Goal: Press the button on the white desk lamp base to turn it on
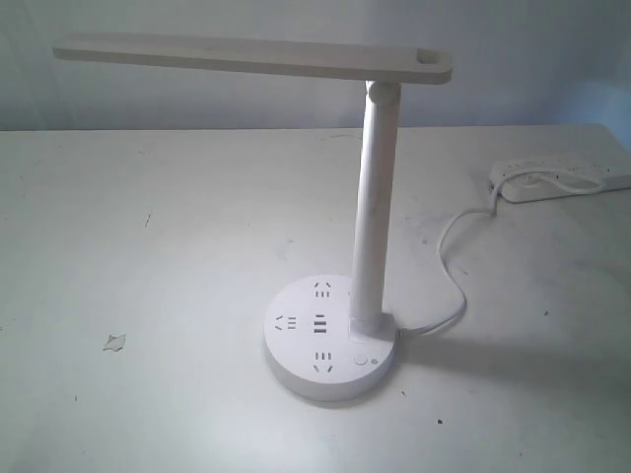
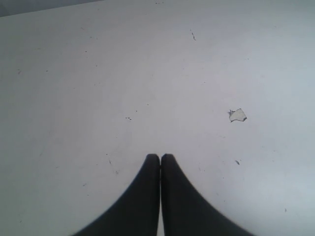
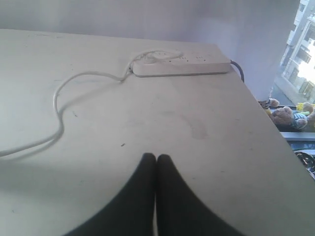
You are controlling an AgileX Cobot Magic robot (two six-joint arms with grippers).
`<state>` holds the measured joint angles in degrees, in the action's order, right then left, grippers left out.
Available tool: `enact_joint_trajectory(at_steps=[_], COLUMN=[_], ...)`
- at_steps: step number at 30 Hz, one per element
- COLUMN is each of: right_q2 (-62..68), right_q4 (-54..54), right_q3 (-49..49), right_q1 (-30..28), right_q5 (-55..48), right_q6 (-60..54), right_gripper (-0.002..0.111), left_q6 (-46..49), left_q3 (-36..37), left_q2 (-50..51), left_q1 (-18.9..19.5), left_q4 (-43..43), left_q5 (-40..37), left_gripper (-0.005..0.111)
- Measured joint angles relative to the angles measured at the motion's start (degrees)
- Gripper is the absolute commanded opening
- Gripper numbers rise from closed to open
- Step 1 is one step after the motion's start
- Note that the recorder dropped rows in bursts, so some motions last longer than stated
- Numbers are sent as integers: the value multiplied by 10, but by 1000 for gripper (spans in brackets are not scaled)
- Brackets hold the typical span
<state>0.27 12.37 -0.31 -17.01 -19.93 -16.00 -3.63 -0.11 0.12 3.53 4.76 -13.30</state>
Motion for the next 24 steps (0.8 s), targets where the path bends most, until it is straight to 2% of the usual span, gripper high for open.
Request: enact_joint_trajectory(at_steps=[24], right_q2=[0], right_q4=[0], right_q3=[0], right_q1=[-3], right_q5=[-1], right_q6=[-7], right_gripper=[0], left_q6=[0], left_q3=[0], left_q2=[0], left_q1=[0], left_q4=[0], left_q5=[0], left_gripper=[0])
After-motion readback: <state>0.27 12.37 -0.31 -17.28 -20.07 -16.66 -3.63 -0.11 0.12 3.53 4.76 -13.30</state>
